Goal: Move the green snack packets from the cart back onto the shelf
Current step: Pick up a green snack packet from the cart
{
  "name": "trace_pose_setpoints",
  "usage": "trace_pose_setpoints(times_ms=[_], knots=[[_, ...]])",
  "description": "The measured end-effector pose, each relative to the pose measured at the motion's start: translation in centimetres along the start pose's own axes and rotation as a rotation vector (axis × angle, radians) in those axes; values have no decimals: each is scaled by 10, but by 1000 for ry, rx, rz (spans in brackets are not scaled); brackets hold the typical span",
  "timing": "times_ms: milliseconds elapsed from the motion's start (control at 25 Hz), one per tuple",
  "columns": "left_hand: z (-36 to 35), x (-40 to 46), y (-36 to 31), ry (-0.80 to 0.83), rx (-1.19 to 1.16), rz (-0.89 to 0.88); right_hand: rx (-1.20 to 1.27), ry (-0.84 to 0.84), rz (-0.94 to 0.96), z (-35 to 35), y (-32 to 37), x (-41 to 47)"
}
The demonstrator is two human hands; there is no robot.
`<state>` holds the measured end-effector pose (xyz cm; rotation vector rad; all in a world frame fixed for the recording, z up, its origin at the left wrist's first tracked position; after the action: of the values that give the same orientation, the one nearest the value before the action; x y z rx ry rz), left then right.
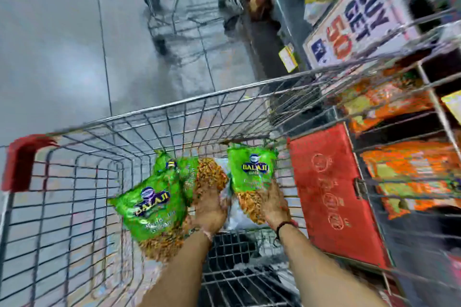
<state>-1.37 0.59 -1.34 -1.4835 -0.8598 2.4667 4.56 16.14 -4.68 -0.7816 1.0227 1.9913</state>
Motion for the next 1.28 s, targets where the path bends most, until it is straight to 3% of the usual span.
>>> trace_pose_setpoints(times_ms=[240, 400, 480, 680, 800, 1000, 1120, 1280], knots=[[-60, 53, -9, 178, -270, 46, 174, 43, -173, -18, -42, 26], [-66, 79, 6, 159, -405, 106, 298, 30, -183, -24, -44, 31], [-68, 88, 13, 160, -519, 54, 318, 56, -188, -20, -43, 30], [-45, 54, -15, 85, -502, 0, 255, 39, -159, 6, -25, 10], [-22, 31, -33, 84, -481, -48, 249, -1, -48, 23, -5, -11], [29, -40, -97, -53, -378, -248, 346, -106, 224, 76, 39, -79], [46, -95, -149, -67, -379, -514, 340, -200, 368, 118, 54, -139], [36, -160, -235, -32, -473, -808, 397, -458, 594, 195, 49, -247]])
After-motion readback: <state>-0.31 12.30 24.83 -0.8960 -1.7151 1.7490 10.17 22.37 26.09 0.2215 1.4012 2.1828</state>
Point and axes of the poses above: each hand's wrist, its own x-axis towards the middle knuckle, its own z-axis out of the back of the hand, y = z × x, the point moved 2 cm from there along x, towards the middle knuckle, and after that the axes turned 13 degrees about y, right-handed, at the moved point
